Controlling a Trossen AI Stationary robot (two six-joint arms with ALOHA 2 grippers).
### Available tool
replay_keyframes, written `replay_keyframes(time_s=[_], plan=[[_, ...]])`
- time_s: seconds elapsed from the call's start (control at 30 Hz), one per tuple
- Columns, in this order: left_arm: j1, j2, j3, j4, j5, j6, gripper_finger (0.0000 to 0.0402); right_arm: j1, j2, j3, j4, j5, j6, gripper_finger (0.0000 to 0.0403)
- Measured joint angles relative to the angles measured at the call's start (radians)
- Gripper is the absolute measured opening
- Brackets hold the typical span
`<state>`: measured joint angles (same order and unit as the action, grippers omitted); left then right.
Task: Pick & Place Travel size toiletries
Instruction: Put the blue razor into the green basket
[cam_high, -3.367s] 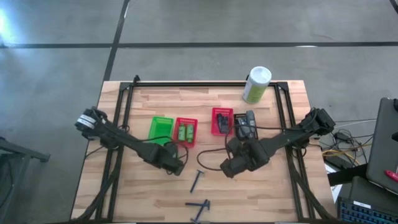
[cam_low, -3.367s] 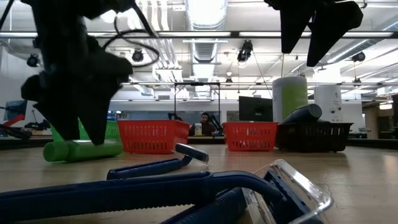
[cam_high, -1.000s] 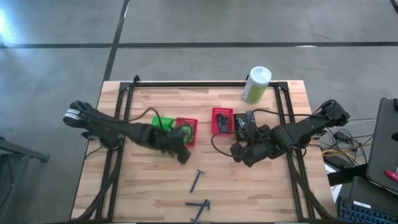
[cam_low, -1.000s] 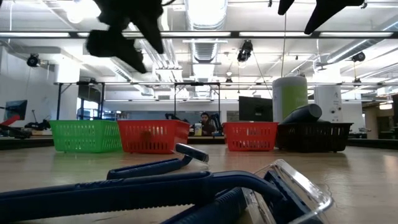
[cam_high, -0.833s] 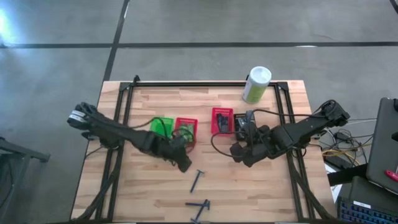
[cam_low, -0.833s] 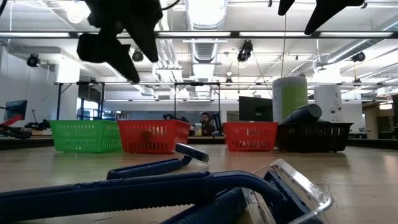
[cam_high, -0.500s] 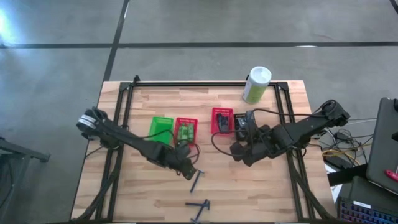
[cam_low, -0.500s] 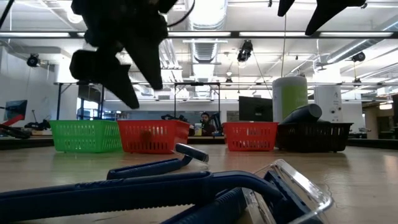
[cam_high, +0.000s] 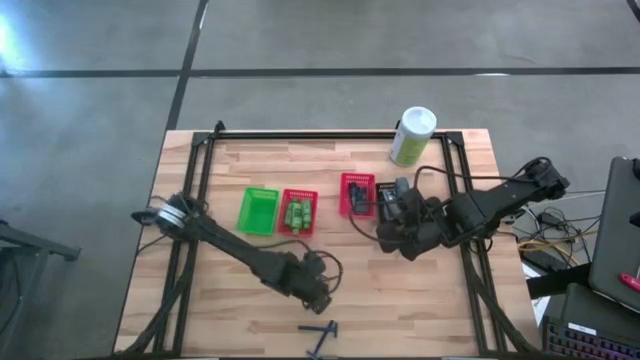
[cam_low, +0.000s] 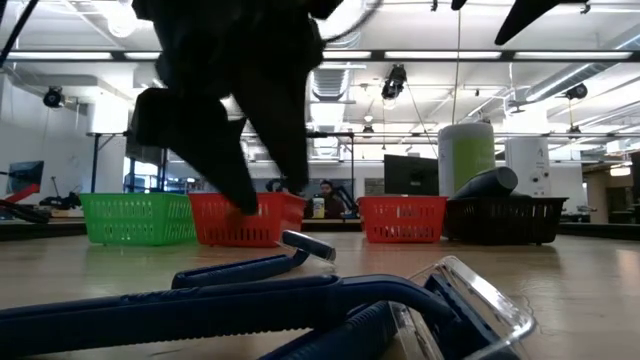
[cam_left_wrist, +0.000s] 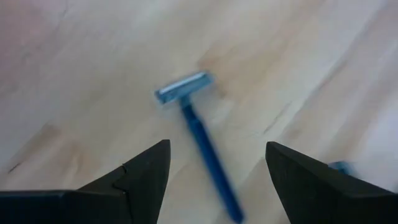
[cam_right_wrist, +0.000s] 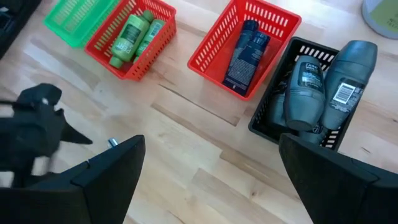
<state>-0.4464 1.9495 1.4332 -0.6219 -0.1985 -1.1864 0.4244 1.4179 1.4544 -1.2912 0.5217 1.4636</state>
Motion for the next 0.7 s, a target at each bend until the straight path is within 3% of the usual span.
replay_keyframes(time_s=[0.13, 0.3, 0.53, 0.7], plan=[[-0.016, 0.105, 0.119, -0.161, 0.010, 0.029, 0.0268, 0.000, -0.004, 0.000, -0.006, 0.001, 0.003, 0.0368], [-0.022, 0.170, 0.193, -0.179, 0.033, 0.029, 0.0268, 0.001, -0.004, 0.000, -0.007, 0.001, 0.003, 0.0368], [-0.020, 0.172, 0.184, -0.171, 0.038, 0.026, 0.0263, 0.001, -0.004, 0.000, -0.010, 0.001, -0.003, 0.0368], [-0.021, 0.171, 0.157, -0.135, 0.053, 0.014, 0.0225, 0.001, -0.004, 0.000, -0.011, 0.001, -0.008, 0.0368]])
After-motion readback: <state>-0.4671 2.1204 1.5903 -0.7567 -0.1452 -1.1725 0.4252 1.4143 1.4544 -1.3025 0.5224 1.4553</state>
